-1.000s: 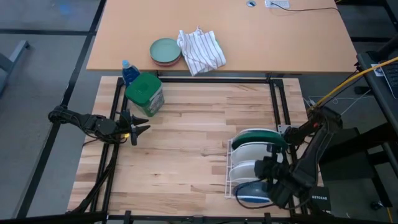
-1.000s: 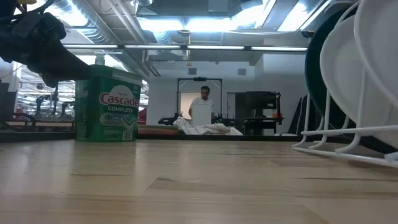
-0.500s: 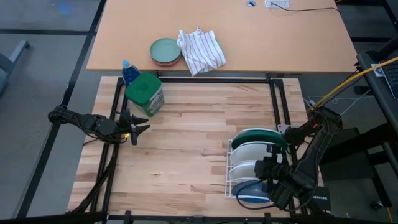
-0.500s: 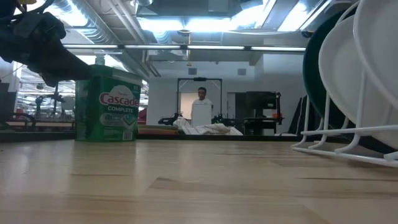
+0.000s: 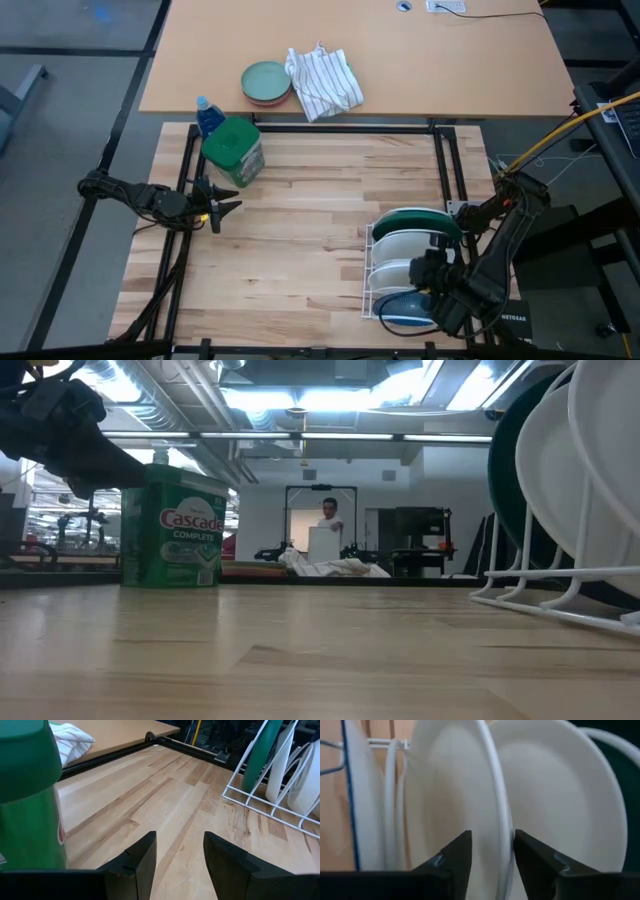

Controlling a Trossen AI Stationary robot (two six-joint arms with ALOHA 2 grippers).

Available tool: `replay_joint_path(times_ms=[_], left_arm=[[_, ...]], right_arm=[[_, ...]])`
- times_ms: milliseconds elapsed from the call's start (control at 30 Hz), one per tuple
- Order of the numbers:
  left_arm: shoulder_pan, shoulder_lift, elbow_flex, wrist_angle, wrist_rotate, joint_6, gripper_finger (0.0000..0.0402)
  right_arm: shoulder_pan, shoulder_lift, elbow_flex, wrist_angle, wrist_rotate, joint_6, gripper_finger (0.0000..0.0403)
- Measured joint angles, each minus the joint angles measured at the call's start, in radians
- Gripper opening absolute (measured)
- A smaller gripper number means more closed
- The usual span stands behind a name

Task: Sort dishes
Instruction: Put the white plate on the dish rack, then return to Home Position

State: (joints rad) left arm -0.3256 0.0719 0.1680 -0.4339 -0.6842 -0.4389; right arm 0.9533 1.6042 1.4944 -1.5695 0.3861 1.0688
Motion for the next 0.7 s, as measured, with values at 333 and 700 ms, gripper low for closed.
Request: replay_joint_path(times_ms=[333,700], left_arm=[[0.000,0.000,0.000,0.005,0.000,0.000,0.0153],[0.000,0.000,0.031,0.038,-0.008,0.104,0.0153]], right_arm=[[-0.005,-0.005,0.093,-0.001,-0.012,-0.003,0.0155],[-0.005,-0.141,0.182,0.000,0.143,-0.020,0.0154]])
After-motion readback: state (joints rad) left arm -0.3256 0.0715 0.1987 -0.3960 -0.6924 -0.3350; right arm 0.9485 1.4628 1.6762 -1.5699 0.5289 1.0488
